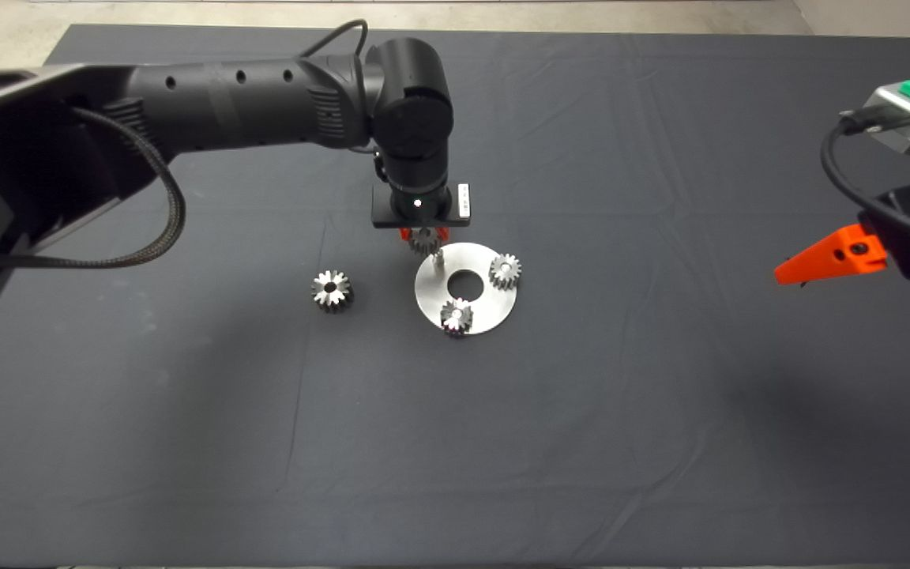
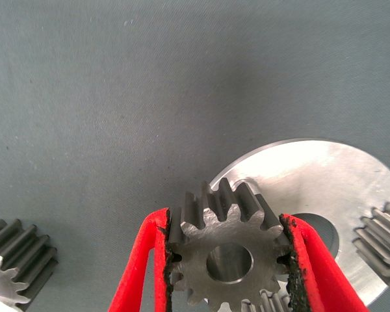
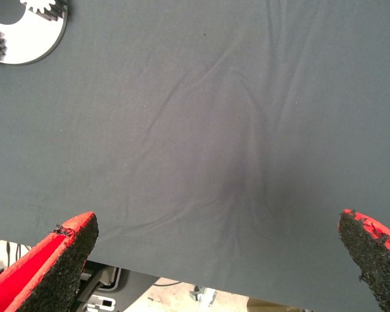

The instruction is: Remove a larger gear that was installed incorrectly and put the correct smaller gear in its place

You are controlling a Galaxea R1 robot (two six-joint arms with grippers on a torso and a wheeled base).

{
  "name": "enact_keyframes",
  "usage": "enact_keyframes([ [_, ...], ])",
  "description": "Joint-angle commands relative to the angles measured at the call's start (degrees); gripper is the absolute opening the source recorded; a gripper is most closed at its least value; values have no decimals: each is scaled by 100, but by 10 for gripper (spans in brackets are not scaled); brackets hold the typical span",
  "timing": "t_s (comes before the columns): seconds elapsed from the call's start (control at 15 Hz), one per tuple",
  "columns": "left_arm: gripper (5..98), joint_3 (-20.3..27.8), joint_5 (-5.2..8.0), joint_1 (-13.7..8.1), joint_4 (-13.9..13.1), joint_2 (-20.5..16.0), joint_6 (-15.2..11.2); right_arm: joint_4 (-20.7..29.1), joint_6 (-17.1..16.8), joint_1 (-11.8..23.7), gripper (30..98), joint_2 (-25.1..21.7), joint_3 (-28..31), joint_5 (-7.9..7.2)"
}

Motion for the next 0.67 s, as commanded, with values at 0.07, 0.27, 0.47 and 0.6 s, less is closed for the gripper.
enact_keyframes([
  [0.07,294,71,24,-21,225,20,-122,-63,13,90,977,30,-19,-564],
  [0.27,294,39,15,-21,225,47,-122,-62,13,86,977,25,-27,-573],
  [0.47,293,-11,15,-21,234,152,-122,-57,13,81,977,21,-19,-573],
  [0.6,293,-128,15,-29,234,266,-87,-58,13,81,977,21,-28,-573],
])
